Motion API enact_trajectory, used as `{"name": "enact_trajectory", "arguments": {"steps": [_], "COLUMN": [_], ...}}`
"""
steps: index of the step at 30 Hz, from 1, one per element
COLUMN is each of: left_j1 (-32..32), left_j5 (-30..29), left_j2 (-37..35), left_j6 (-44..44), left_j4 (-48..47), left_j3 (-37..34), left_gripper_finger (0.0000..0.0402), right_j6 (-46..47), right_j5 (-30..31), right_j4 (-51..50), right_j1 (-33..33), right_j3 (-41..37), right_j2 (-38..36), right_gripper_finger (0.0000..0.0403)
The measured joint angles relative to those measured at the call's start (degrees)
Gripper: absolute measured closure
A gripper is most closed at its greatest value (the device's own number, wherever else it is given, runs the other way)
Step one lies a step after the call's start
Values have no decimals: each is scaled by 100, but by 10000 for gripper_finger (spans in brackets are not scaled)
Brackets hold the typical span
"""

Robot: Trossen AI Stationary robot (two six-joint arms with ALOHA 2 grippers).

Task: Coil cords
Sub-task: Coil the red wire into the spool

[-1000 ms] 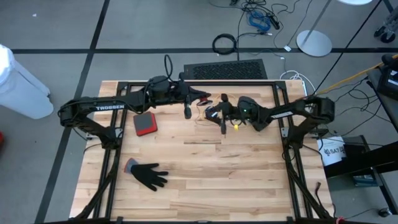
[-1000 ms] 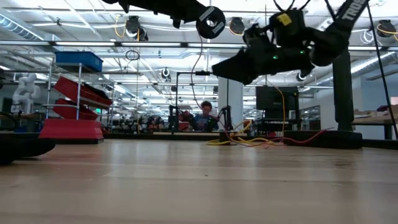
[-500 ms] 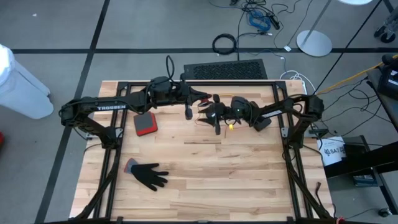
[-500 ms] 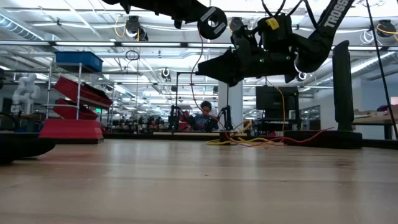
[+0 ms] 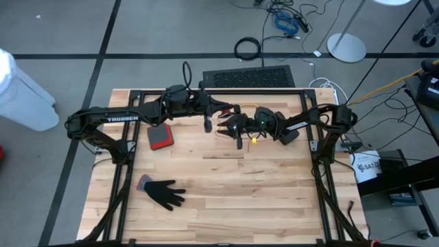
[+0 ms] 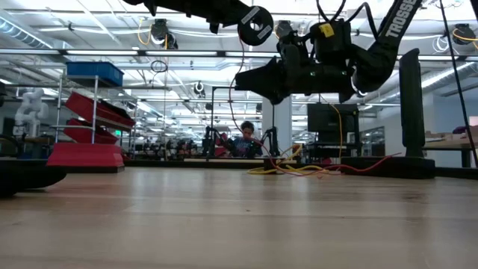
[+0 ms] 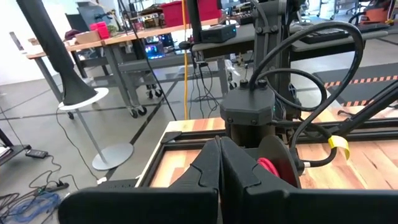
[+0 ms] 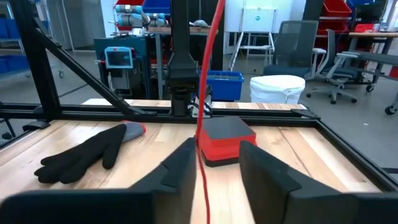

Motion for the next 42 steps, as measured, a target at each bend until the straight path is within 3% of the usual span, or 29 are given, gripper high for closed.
{"name": "enact_trajectory", "arguments": {"steps": [7,20,23,32,42], "left_j1": [-31,-70,-70,62,284], "left_j5": [1,3,3,-25,-876], "left_j2": [0,0,-2,-2,-4], "left_j6": [-2,4,9,374,1137], "left_j4": [16,12,-46,-1149,-2091], "left_j3": [0,0,0,0,-67], "left_gripper_finger": [401,401,401,401,401], "right_j6": [-34,-207,-144,253,326], "right_j5": [3,247,602,786,775], "right_j4": [-11,-357,-544,-1027,-1188], "right_j1": [0,-2,-29,-360,-476], "right_j3": [110,174,176,176,176], "right_j2": [0,-4,-4,-9,-48], "right_gripper_finger": [352,398,401,403,403]}}
